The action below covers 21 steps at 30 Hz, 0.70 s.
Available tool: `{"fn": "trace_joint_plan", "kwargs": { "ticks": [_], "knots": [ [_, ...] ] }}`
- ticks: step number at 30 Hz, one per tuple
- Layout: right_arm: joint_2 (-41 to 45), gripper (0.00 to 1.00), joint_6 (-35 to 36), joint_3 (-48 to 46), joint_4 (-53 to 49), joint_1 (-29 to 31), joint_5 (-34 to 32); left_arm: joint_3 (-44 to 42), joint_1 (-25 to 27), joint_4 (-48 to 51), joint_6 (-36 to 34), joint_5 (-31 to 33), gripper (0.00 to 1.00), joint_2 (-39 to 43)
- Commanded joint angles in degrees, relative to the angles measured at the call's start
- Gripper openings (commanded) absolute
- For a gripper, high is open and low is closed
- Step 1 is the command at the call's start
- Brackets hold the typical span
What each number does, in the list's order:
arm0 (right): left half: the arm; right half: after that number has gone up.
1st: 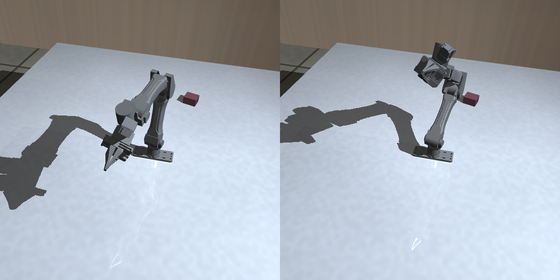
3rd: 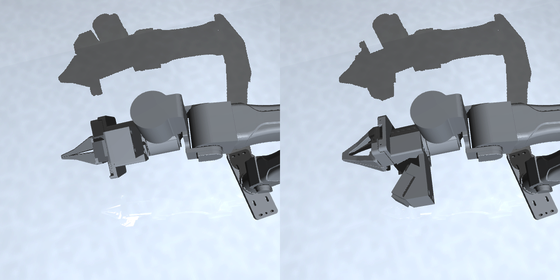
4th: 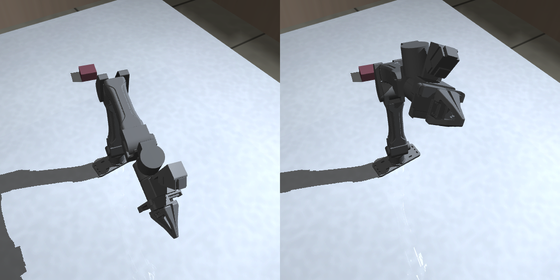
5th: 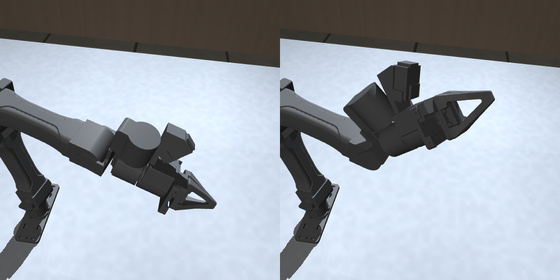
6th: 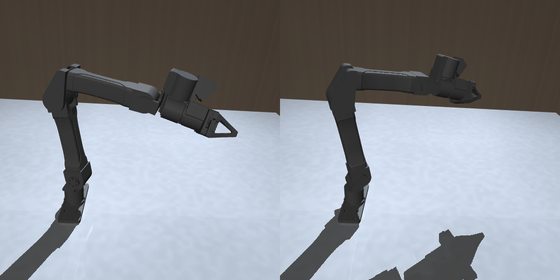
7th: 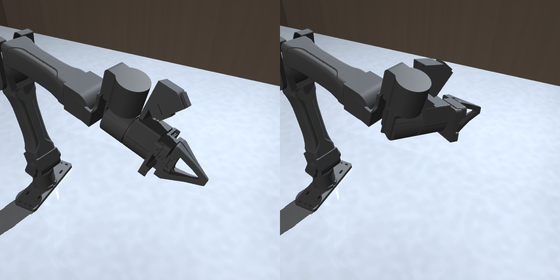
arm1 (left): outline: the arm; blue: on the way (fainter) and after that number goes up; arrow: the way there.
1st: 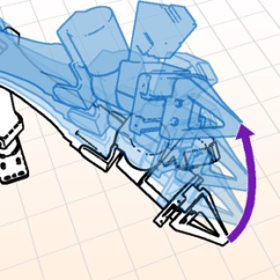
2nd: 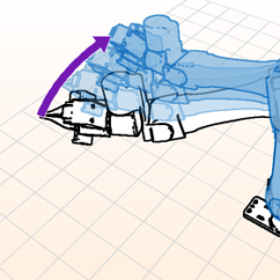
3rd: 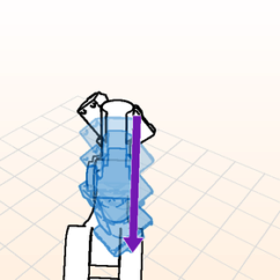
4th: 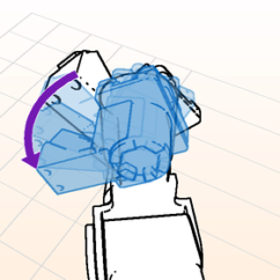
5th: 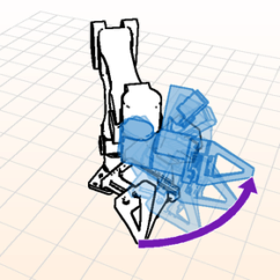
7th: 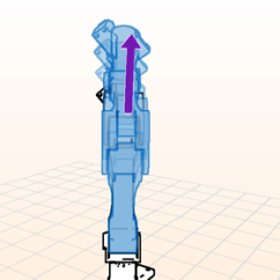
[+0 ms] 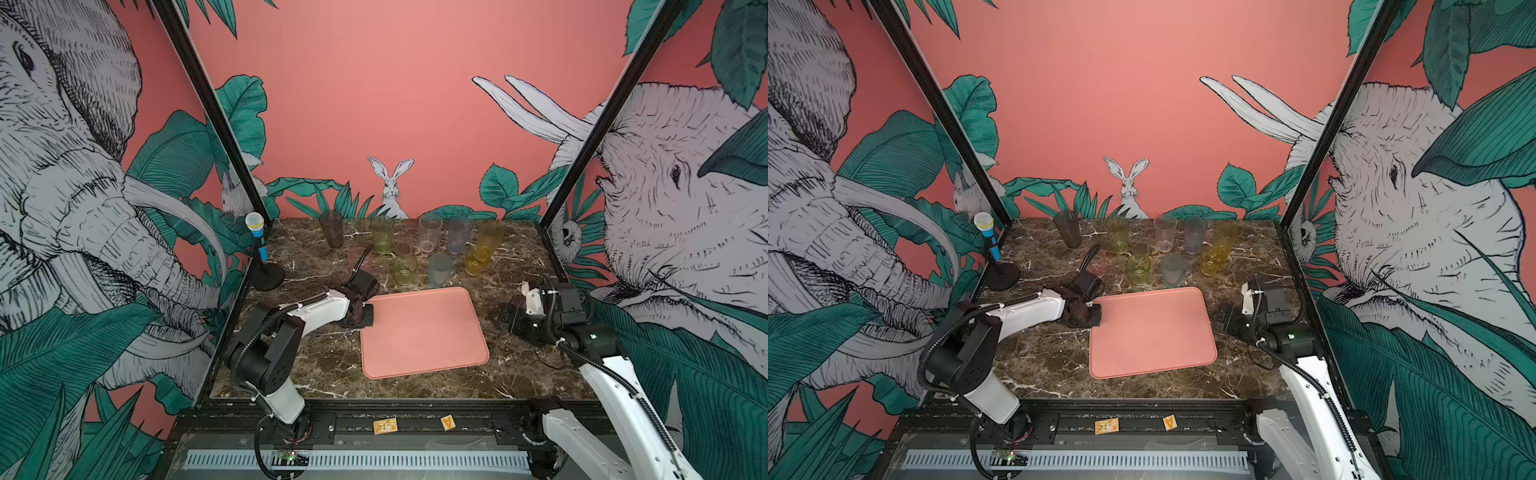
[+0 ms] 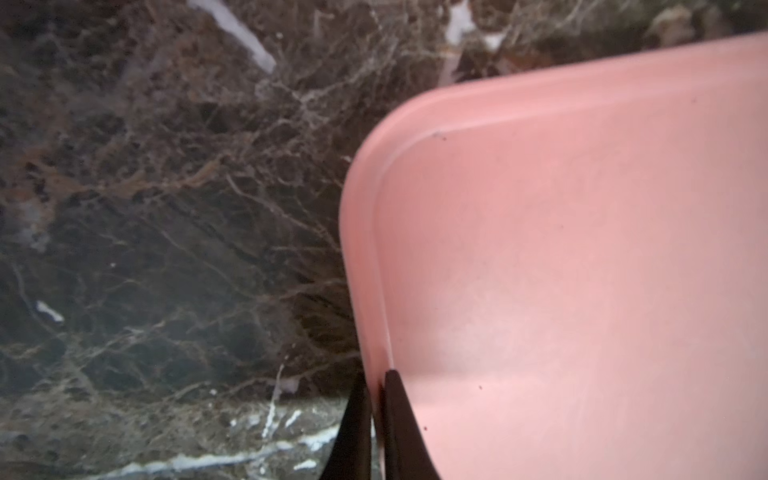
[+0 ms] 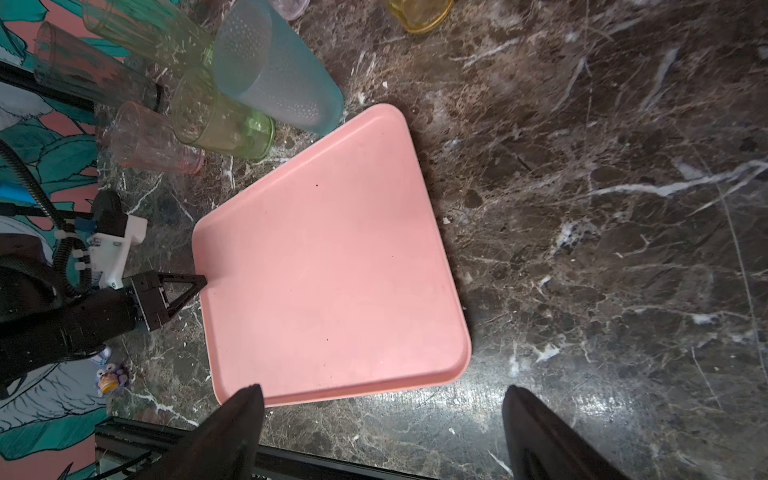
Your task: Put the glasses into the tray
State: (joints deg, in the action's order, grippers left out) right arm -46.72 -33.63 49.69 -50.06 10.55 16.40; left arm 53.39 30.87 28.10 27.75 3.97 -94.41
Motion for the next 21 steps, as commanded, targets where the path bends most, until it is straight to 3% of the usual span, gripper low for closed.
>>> {"fn": "trace_joint_plan", "kwargs": {
  "ticks": [1,21],
  "knots": [
    [-0.43,0.92,-2.22,-0.60,2.71,2.10,-2.17,-1.14,-0.77,1.49,-4.17,-0.08,0.07,2.42],
    [-5.46,0.92,-5.72,-1.74,7.77,12.74,-7.66,-3.51,-1.87,1.59,0.30,1.68,0.09,5.64]
  ]
}}
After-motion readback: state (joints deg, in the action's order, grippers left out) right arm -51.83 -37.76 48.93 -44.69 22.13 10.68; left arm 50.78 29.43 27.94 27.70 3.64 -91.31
